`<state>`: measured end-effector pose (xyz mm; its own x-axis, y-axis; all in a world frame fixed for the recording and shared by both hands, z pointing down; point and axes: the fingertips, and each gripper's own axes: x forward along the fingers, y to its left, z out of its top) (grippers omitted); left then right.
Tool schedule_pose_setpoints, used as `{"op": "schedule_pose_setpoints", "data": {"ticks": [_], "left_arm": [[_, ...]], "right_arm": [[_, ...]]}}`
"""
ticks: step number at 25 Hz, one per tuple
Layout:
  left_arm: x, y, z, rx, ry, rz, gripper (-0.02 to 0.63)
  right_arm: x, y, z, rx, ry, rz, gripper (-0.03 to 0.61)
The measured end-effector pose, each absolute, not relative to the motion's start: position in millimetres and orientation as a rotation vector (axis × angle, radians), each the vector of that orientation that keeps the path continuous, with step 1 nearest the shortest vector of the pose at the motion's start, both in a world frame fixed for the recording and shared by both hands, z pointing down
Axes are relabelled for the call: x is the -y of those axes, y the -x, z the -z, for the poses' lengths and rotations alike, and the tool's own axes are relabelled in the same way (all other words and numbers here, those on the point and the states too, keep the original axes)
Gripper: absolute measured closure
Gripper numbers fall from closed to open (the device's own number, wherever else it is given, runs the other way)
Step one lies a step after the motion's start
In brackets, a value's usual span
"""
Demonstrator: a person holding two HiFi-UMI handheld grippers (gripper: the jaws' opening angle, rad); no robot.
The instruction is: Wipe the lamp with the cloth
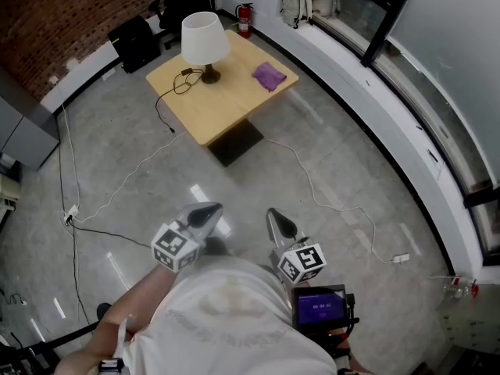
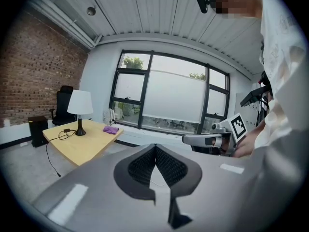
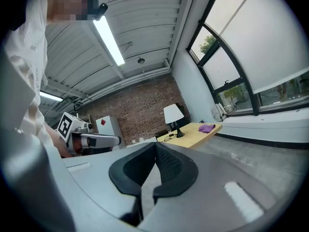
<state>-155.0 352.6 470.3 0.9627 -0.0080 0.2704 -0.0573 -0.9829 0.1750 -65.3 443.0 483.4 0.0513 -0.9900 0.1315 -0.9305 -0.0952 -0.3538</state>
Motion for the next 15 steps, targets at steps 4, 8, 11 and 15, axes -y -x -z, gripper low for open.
{"op": "schedule_pose_setpoints", "data": {"ticks": [4, 8, 11, 15], "left_arm": [[-355.6, 149.6, -470.7, 0.043, -2.931, -0.417, 0.612], [-352.8, 141.8, -471.1, 0.037, -2.923, -0.43, 0.612], [-348.7, 134.6, -473.9, 0.016, -2.92, -0.435, 0.612], [-333.9, 119.3, -481.4, -0.006, -2.907, -0.433, 0.612]], "right_arm": [[-449.6, 57.3, -486.6, -1.958, 2.154, 0.526, 0.565], [-451.1, 50.7, -489.4, -1.936, 2.163, 0.545, 0.565], [-449.7, 43.7, -493.4, -1.909, 2.187, 0.56, 0.565], [-441.1, 29.0, -494.5, -1.881, 2.221, 0.558, 0.565]]}}
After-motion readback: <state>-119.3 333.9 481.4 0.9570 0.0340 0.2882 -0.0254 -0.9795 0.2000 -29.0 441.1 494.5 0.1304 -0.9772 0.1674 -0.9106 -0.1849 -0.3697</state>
